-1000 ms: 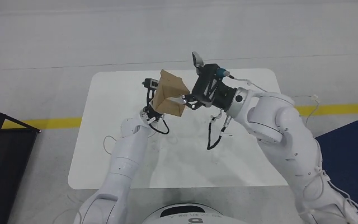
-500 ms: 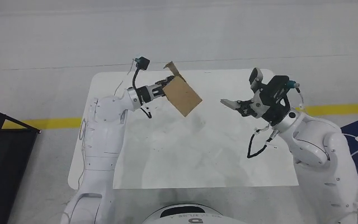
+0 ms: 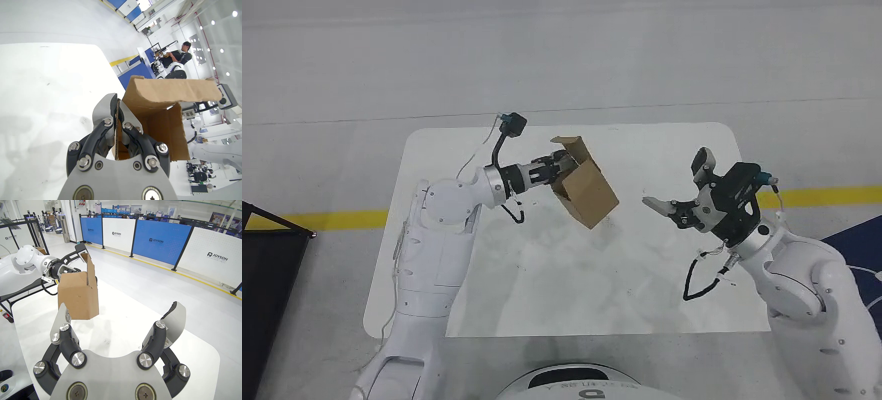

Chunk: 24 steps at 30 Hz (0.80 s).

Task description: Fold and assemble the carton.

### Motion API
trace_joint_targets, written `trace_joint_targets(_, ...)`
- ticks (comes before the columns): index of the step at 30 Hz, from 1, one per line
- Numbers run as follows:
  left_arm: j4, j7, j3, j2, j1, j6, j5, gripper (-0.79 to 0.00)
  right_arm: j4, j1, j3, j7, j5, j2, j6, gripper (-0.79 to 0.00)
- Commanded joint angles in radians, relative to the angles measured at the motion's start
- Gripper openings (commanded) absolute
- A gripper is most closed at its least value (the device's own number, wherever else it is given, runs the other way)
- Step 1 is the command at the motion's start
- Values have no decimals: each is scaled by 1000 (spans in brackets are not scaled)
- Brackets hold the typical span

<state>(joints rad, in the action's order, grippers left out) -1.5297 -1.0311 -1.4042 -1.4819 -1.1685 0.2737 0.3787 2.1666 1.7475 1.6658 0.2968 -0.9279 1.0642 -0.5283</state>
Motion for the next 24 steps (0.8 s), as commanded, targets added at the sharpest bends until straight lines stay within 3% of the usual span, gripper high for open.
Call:
trace_joint_targets(1,-15,0,0,6,-23,-4,15,-785,-6,4,-9,-6,-3,1,0,0)
trace_joint_targets(2,-24,-1,1,8,-34,-8,22,-785,-11,5,-14,-8,-8,1,0,0)
trace_joint_targets(3,-29,-8,4,11,-46,-15,30,-720,-17,7,-22,-11,-9,1,0,0)
trace_joint_targets(5,-44,-19,7,17,-61,-24,50,-471,-27,5,-36,-19,-14,2,0,0)
trace_joint_targets(6,-49,-19,6,20,-70,-29,46,-422,-34,4,-44,-22,-18,2,1,0)
trace_joint_targets(7,-55,-10,3,21,-78,-32,30,-256,-40,1,-51,-23,-23,3,2,0)
trace_joint_targets(8,-60,-5,0,23,-87,-33,15,-18,-43,-2,-59,-24,-27,3,3,0)
trace_joint_targets(14,-110,-57,-30,40,-117,-30,-73,0,-30,-27,-95,-10,-40,5,29,0)
trace_joint_targets(20,-177,-24,-184,65,-155,71,-253,0,-3,-56,-117,1,-33,7,59,0)
trace_joint_targets(24,-201,-68,-290,86,-182,86,-363,0,-3,-56,-117,1,-33,7,59,0)
